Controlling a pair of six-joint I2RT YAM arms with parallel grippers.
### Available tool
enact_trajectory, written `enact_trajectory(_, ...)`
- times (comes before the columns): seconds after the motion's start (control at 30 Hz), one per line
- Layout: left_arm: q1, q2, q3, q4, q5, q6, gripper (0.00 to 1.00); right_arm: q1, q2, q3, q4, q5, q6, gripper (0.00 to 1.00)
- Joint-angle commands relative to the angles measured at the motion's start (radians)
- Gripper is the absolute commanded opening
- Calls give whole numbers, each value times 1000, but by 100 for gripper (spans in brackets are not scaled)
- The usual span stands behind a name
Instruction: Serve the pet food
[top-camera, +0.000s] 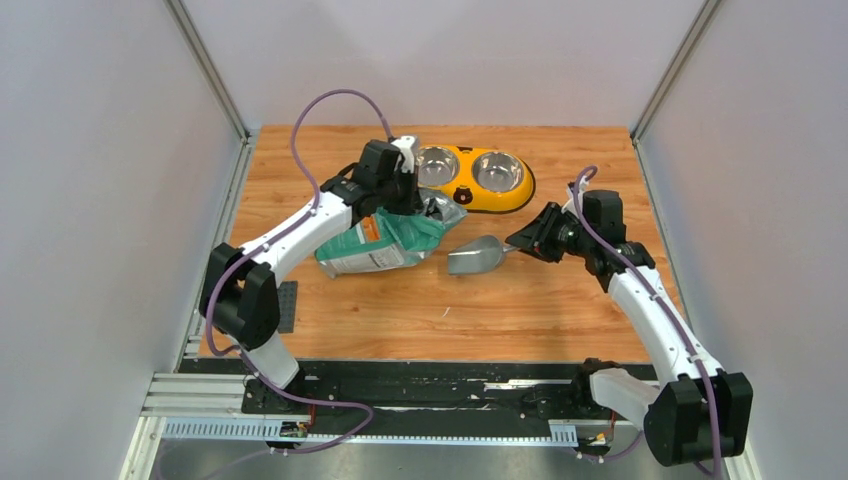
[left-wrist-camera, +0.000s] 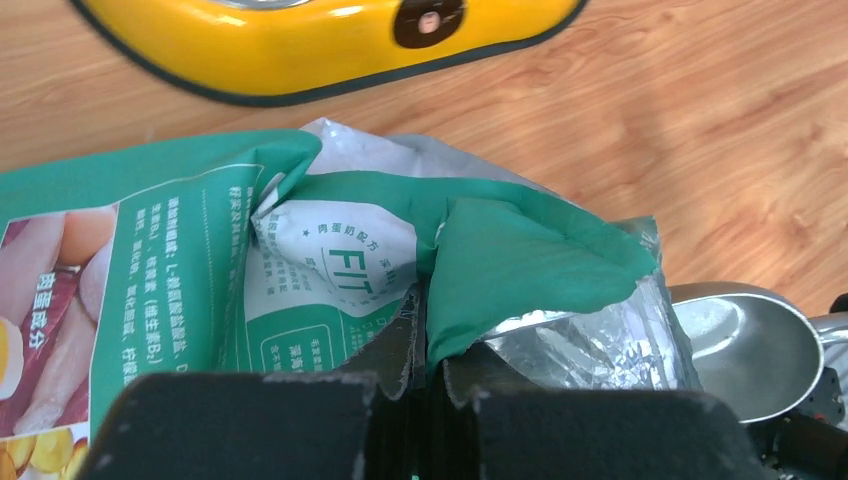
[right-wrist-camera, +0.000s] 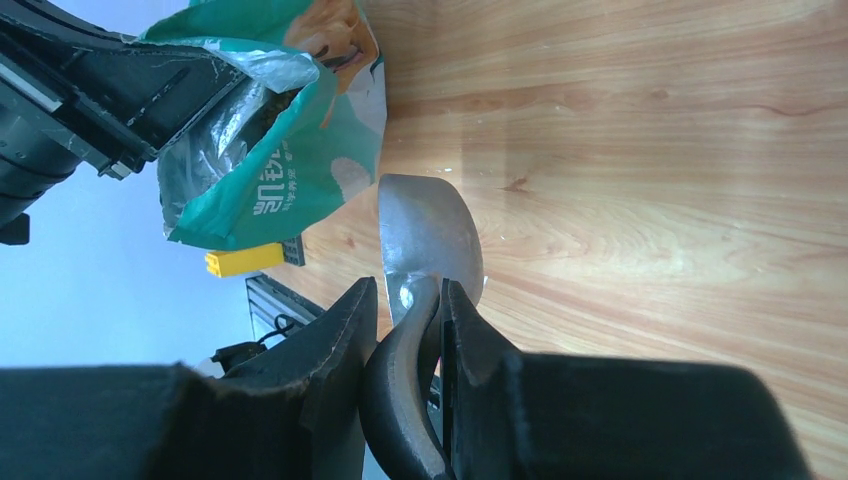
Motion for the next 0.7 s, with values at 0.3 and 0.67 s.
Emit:
enact_trajectory(0.3, 123, -111, 79, -220, -3, 60, 0, 10, -86, 141, -10, -35, -26, 0)
enact_trajectory(0.67, -70, 48, 397, -420, -206, 114, 0, 11, -166, 200, 78, 9, 112, 0)
